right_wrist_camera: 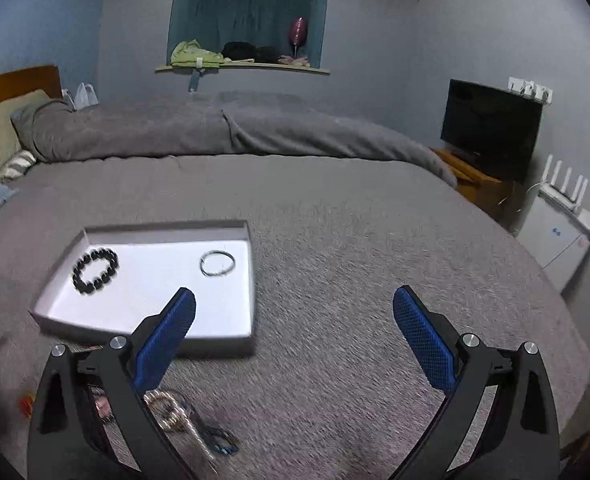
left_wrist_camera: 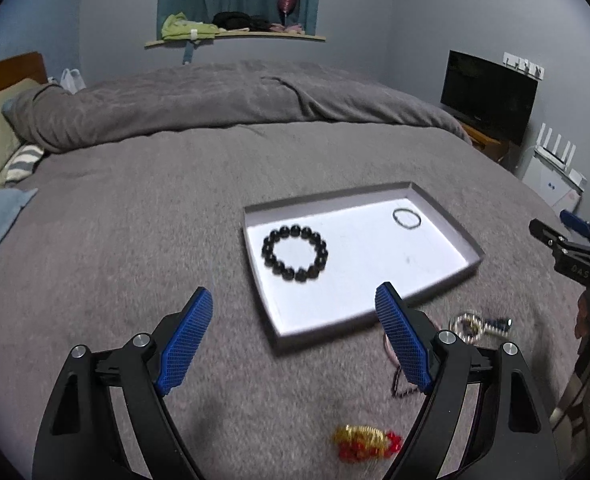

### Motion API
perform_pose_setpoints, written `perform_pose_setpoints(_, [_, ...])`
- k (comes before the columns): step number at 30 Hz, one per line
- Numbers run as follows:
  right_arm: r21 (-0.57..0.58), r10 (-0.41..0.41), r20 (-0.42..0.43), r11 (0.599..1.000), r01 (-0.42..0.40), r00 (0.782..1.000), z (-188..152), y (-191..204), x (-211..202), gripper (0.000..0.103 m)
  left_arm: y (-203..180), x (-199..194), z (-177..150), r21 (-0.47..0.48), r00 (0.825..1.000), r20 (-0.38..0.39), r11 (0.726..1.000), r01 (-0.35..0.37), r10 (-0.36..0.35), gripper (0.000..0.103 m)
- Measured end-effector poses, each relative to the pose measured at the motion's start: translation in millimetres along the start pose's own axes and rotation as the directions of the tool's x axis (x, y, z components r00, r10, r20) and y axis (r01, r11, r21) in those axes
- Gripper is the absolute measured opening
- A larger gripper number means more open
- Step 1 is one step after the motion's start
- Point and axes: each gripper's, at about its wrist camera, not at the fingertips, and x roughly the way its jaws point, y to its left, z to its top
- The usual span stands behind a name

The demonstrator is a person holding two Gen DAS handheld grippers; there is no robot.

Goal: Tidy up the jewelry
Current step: 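Raise both tools from the tray and move the left tool over the red-gold beads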

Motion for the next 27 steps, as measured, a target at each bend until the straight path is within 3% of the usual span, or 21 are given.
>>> perform_pose_setpoints(4, [0.016, -0.025, 0.032, 1.0, 0.024, 0.999, -14, -2, -7, 0.098, -3, -7, -17, 0.013, 1.0, -0.005, 1.0, 0.001, -0.001, 0.084])
perform_pose_setpoints(9, [0.014, -0.026, -0.051, 1.0, 0.027, 0.998, -28, -2, -6, 0.098, -5, -10, -34, 0.007, 1.0, -0.023, 1.0, 0.009, -0.009, 0.084])
perform_pose_setpoints(16, [-0.113, 0.022, -0.108, 0.993, -0.034, 0.994, -52, 16, -5, 0.098, -10, -14, -53, 0.019, 1.0, -0.028, 1.0, 0.004, -0.003, 0.084])
perform_pose_setpoints(21, [-0.083, 0.097, -0.154, 0.99, -0.111, 0.983, -66, 18, -3, 0.098, -14, -20, -64, 0.046, 1.0, -0.013, 0.999, -0.003, 0.003, 0.084])
perform_pose_setpoints(27, [-0.092, 0.11, -0.167, 0.988, -0.127, 0.98, -75, 24, 0, 0.098, -17, -18, -77, 0.065, 0.999, -0.031, 0.998, -0.02, 0.022, 0.084])
